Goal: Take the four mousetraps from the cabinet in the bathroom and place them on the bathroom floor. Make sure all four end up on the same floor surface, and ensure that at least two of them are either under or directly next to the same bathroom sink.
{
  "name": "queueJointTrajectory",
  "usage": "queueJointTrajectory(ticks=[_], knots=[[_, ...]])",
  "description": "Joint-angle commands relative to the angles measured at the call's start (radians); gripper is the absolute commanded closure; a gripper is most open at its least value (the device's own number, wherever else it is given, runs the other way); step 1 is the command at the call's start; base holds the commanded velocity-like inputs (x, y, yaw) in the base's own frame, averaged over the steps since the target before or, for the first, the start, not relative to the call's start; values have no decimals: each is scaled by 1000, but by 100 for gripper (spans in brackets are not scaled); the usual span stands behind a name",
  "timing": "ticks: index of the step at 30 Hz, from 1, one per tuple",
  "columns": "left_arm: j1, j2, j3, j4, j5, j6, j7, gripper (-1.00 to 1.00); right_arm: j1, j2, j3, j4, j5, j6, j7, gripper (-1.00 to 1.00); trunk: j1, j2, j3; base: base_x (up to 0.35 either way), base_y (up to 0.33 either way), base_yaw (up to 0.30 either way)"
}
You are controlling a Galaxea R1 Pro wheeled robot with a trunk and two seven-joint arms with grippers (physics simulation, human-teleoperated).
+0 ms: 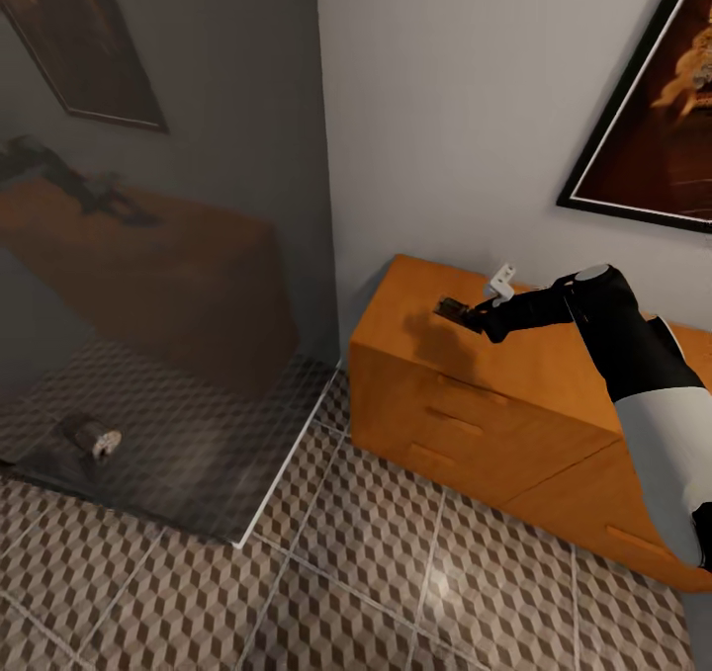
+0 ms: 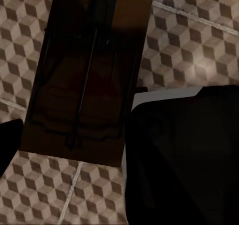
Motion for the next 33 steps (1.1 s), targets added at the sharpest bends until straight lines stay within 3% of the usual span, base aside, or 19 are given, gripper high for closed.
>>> queueJointTrajectory(ticks=[1, 14, 33], knots=[[-1, -1, -7, 3, 7, -4, -2, 100, 0, -1, 1, -1, 4, 8, 4, 100, 0, -2, -2, -319, 71, 0], [-1, 1, -7, 3, 7, -4, -2, 100, -1, -1, 3, 9, 4, 7, -1, 100, 0, -2, -2, -320, 90, 0], [-1, 1, -7, 2, 7, -4, -2, 100, 0, -1, 6, 52, 3, -3, -3, 100, 0, -2, -2, -282, 181, 0]])
